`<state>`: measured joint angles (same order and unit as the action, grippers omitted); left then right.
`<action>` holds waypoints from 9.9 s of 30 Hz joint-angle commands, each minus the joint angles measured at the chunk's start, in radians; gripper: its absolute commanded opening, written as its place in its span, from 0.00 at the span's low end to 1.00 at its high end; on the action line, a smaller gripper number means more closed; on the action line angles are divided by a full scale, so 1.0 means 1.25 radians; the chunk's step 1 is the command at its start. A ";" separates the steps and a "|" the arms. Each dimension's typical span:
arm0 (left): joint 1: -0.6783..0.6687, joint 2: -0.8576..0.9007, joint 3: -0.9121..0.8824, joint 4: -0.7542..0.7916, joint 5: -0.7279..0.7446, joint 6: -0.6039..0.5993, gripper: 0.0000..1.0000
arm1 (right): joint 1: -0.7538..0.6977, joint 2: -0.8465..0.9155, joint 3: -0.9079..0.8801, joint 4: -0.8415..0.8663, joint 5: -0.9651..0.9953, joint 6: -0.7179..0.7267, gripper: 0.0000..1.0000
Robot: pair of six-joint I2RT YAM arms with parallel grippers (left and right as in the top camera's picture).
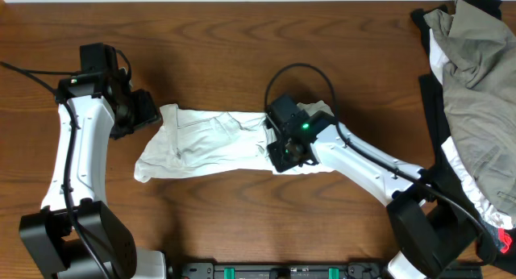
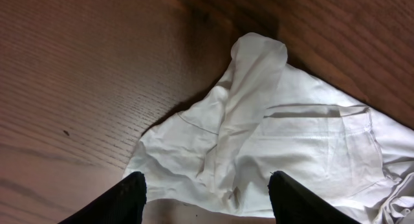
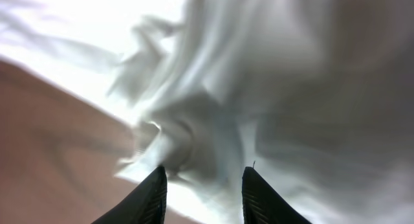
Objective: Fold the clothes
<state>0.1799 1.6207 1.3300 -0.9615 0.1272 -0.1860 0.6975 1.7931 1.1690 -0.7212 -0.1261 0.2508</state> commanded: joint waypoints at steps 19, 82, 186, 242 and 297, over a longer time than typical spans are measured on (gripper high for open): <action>0.004 0.005 0.000 -0.005 -0.006 0.001 0.64 | -0.085 -0.013 0.056 -0.019 0.136 0.009 0.31; 0.005 0.275 -0.016 0.007 -0.005 0.218 0.89 | -0.174 0.047 0.010 -0.002 0.127 0.056 0.32; -0.670 0.026 0.002 0.156 0.105 -0.060 0.29 | -0.460 -0.091 0.085 -0.144 0.109 -0.004 0.41; -0.768 0.008 -0.296 0.460 0.119 -0.262 0.19 | -0.286 0.198 0.085 0.091 -0.163 -0.091 0.11; -0.352 0.020 -0.295 0.600 -0.020 0.041 0.34 | -0.175 -0.090 0.127 -0.226 -0.129 -0.106 0.10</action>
<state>-0.2634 1.6215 0.9585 -0.2020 0.0723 -0.1558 0.4404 1.6470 1.3521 -1.0138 -0.2798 0.1188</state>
